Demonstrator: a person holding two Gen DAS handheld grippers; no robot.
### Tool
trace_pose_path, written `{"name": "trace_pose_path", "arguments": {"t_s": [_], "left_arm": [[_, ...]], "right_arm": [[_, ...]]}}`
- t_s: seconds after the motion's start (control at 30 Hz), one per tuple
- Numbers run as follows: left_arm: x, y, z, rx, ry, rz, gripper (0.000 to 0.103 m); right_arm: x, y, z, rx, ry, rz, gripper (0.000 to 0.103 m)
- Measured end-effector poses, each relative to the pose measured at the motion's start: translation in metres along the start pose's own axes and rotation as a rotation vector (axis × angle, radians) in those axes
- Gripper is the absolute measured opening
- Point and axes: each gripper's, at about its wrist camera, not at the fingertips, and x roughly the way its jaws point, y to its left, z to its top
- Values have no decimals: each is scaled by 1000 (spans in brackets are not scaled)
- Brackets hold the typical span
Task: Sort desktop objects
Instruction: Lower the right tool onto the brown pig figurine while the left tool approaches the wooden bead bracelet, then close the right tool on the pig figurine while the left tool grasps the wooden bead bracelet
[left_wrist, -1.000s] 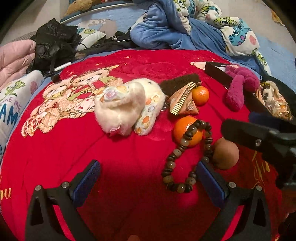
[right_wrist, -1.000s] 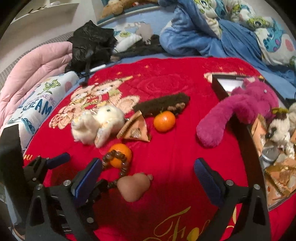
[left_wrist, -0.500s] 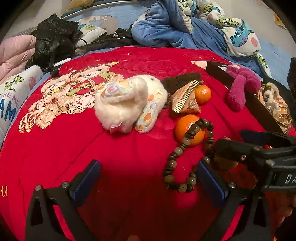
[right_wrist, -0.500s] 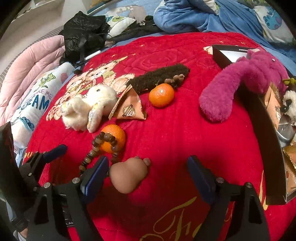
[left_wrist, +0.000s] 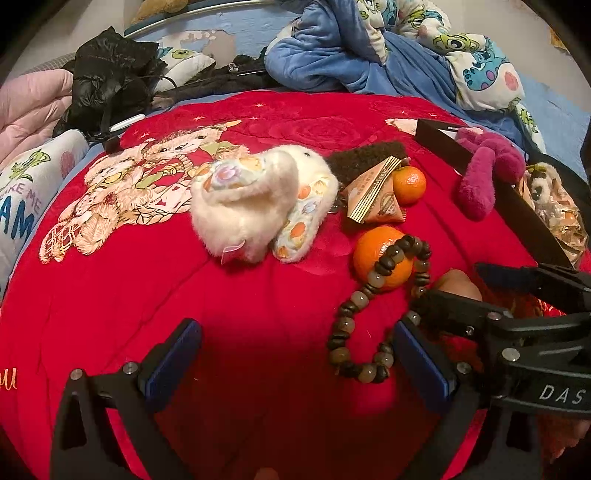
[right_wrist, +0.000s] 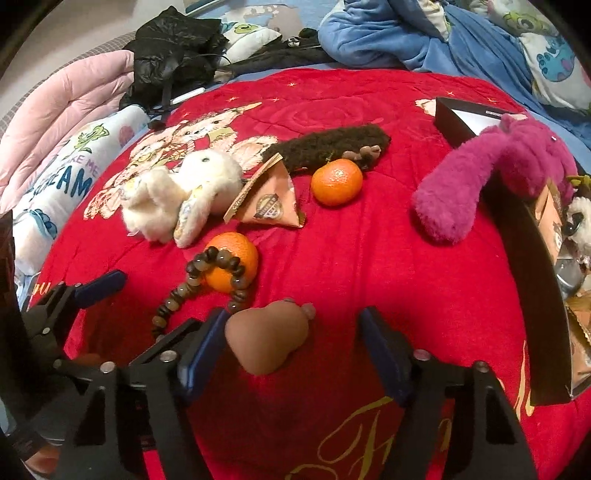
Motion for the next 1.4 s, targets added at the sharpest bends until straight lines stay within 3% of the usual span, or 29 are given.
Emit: {"name": "trace_pose_path", "arguments": {"t_s": [0.1,0.17,0.8,0.93,0.97,1.0,1.07,1.13,1.17,1.2,1.3,1.4], "left_arm": [[0,0,0,0,-2,-4,103],[0,-1,0,5,-4,1,103],[-1,-1,-1,0,-4,-4,103],[-1,-1,-2,-1,2,-13,103],[-1,-1,-2,-3,4,-14,103],[-1,-2,-2,-1,3,-14,101],[-3,-2,-2,2,-2,-22,93],[-7,-6,-2,17,-20,-30,73],[-8,-8,-3,31,-23,3,43],[-8,-13,-3,54,-20,45,42],[-10,-23,-4,103,-29,52,28],[-13,-27,-4,126,-35,65,25]], "right_arm": [[-1,3,0,-7,-3,4,52],[-2,3,0,-10,-4,-24,47],[-7,1,4,5,-30,-29,47],[-17,6,8,-50,-84,-125,46],[-19,6,9,-47,-91,-122,43],[-21,4,10,-41,-102,-113,27],[-24,2,12,-27,-106,-87,26],[-25,2,11,-33,-110,-95,26],[-25,3,11,-36,-109,-94,26],[-25,4,11,-39,-110,-94,26],[-26,4,10,-44,-111,-88,26],[-26,3,9,-38,-108,-81,26]]}}
